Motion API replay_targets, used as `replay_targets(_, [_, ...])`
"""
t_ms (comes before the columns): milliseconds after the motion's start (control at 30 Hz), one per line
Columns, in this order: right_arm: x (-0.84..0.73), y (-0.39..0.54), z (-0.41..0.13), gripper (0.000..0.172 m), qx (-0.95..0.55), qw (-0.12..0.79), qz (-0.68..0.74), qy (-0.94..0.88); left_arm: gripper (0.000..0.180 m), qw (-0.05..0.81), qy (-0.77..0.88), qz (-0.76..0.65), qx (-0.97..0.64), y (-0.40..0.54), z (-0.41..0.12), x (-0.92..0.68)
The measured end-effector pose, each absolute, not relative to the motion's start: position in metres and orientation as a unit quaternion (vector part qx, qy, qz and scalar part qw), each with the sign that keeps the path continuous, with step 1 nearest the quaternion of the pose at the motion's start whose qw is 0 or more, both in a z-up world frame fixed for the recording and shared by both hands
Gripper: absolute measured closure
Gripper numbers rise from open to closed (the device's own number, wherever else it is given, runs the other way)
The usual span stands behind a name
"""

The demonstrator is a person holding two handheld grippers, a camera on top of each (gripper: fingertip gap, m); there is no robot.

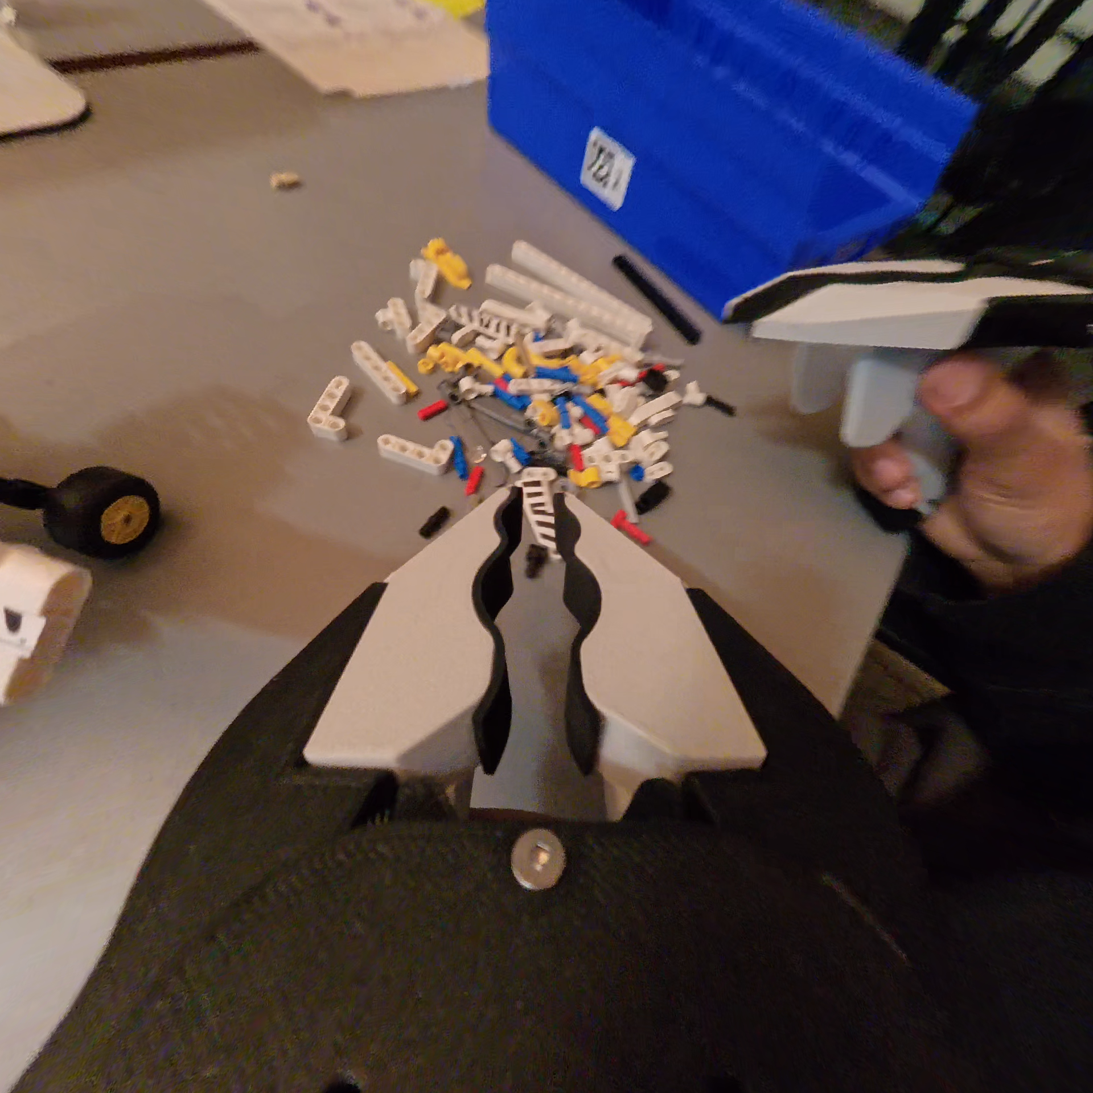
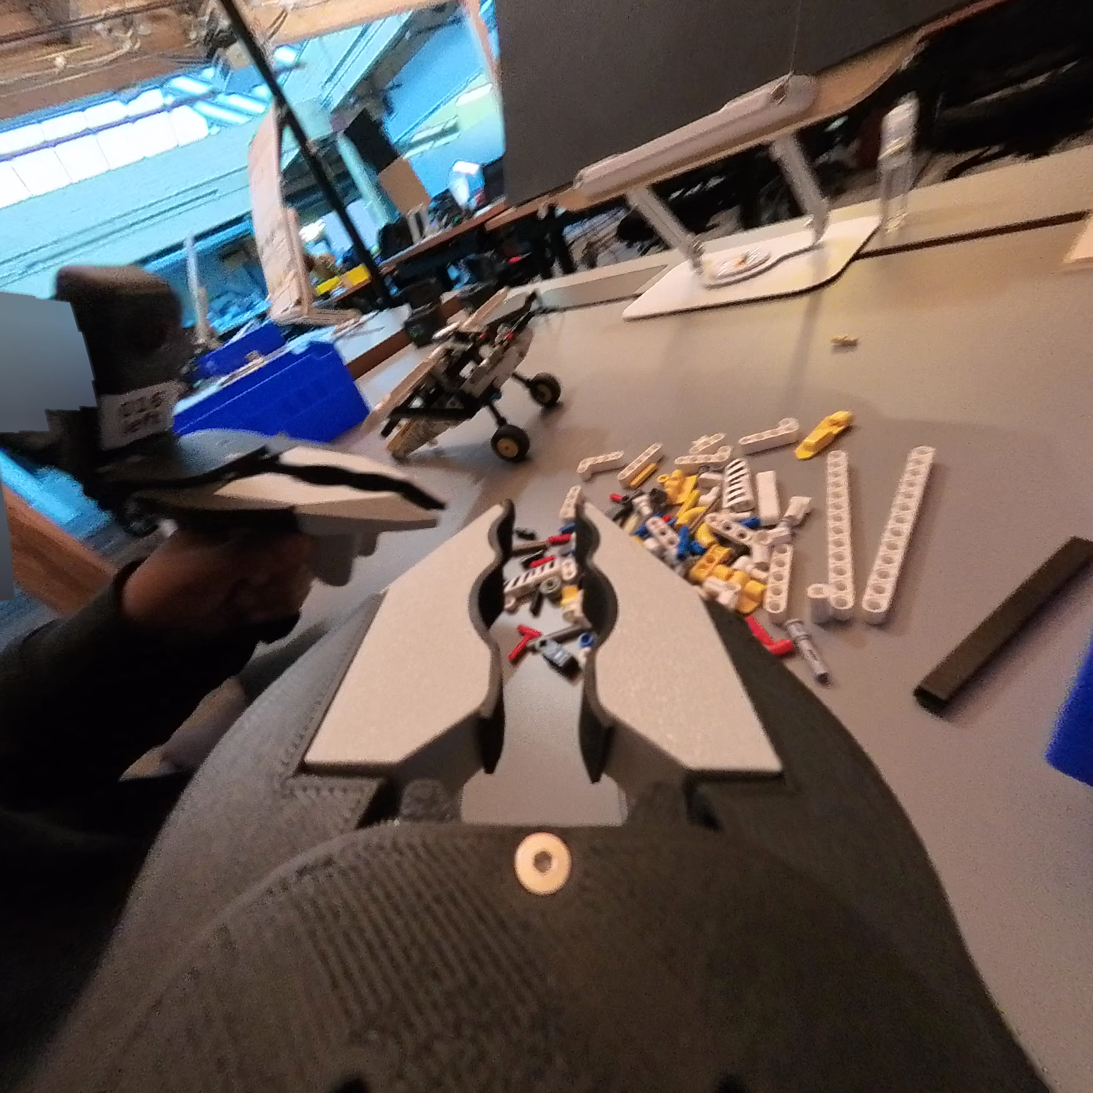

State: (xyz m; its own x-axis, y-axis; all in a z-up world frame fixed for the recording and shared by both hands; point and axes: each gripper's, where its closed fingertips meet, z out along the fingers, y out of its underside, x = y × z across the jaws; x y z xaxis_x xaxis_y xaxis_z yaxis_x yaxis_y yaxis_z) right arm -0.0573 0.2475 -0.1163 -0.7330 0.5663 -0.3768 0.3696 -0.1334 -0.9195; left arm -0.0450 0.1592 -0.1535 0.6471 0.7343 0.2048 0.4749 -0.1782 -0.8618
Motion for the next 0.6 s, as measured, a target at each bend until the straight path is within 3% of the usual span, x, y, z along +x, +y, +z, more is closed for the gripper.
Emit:
replay_targets(200, [-0.057,0.271,-0.089,0.149,-0.349,0.183,0.708,-0.586,0.177,0.568,-0.392,0.122,-0.714,0.136,-0.136,-0.011])
replay_targets(433, [-0.037,0.216,-0.089,0.145,-0.281,0.206,0.695,-0.628,0.176,0.683,-0.481,0.069,-0.545,0.062,-0.110,-0.029])
replay_targets(600, [-0.026,0.167,-0.086,0.141,-0.243,0.212,0.694,-0.644,0.159,0.760,-0.522,-0.011,-0.387,0.013,-0.093,-0.057])
